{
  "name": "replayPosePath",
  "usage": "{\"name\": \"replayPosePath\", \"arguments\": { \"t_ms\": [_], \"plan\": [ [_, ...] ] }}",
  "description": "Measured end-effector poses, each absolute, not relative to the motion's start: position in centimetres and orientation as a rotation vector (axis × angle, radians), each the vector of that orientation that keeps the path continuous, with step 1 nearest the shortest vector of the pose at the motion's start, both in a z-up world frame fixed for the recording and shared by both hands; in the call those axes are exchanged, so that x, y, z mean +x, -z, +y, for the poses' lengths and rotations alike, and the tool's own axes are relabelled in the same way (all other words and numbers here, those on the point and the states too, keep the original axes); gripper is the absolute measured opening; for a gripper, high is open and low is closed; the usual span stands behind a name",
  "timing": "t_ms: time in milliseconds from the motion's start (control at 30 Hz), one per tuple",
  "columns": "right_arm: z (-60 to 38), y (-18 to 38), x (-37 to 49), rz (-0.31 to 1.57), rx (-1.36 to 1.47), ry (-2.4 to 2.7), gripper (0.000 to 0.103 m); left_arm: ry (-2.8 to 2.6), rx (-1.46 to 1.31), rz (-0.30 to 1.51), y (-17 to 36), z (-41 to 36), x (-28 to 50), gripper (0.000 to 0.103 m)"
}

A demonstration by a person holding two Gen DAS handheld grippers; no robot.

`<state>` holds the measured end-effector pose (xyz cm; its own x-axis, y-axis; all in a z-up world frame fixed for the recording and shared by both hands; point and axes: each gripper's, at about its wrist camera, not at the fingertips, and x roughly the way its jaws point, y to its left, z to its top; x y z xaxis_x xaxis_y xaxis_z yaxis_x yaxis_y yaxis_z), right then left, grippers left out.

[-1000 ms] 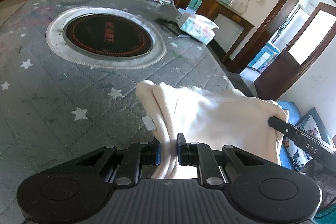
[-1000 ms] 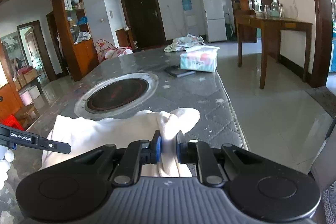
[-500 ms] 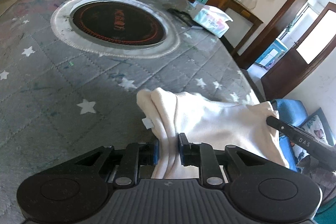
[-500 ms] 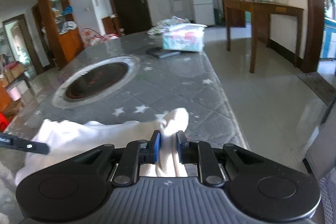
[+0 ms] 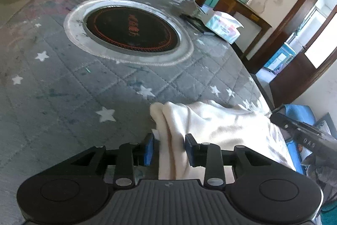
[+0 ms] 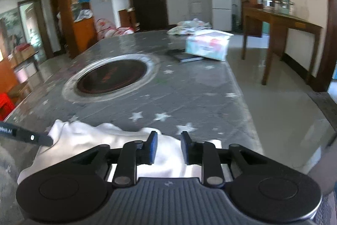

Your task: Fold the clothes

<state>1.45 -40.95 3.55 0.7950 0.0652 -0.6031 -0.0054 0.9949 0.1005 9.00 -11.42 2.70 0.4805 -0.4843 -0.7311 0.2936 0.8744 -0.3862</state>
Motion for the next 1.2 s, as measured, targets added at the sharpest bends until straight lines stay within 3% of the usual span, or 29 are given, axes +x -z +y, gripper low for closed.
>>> {"name": "replayPosePath", "arguments": {
  "t_ms": [600,1200],
  "plan": [
    [-37.6,-1.3,4.3,0.699,0.024,-0.072,0.052,0.519,-0.179,0.898,-3.8,-15.2,10.7,0.036],
    [-37.3,-2.3,3.3,0.704,-0.022,-0.055,0.069,0.454,-0.061,0.876,-2.2,-15.7,11.1,0.040]
  ]
}}
